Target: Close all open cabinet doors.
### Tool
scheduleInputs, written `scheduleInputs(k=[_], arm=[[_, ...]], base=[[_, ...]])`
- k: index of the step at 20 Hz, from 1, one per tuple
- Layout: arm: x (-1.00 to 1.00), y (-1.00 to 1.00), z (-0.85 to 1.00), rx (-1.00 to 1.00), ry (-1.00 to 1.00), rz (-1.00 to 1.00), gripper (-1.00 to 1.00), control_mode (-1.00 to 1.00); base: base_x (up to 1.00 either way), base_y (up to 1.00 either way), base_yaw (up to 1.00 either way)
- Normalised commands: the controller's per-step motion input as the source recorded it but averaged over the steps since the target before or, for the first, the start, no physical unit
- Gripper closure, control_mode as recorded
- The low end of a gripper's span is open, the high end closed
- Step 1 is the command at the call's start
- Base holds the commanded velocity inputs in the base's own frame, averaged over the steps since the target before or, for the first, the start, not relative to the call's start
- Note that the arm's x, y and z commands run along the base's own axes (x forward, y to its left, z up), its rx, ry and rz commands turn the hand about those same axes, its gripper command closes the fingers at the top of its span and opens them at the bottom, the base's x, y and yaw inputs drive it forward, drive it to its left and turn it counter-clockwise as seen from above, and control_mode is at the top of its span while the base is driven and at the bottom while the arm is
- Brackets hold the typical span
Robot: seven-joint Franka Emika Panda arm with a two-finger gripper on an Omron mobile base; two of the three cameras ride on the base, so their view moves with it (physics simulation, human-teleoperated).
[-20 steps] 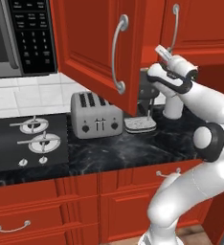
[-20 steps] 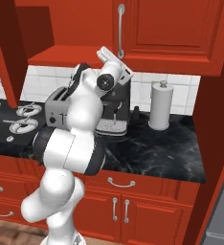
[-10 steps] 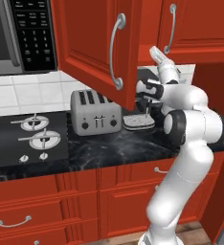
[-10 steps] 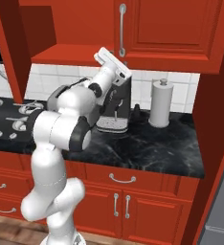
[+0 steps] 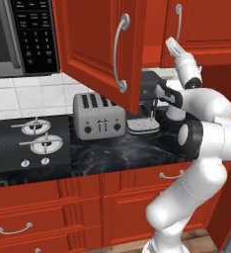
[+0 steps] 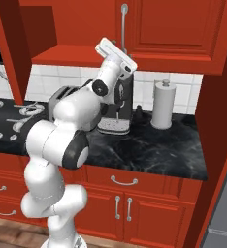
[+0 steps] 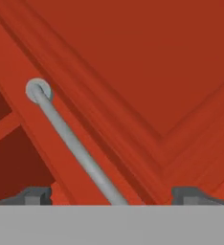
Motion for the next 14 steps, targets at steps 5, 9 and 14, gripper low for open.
scheduleInputs(k=[5,9,14], arm=[[-0.74,-0.22,0.98,0.00,-0.04,0.11,-1.00,-1.00],[-0.64,-0.18,0.76,0.00,0.07,0.05,-1.00,-1.00],[-0.63,-0.14,0.55,0.00,0.26,0.02,-1.00,-1.00]], base=[[0.00,0.00,0.00],[0.00,0.00,0.00],[0.00,0.00,0.00]])
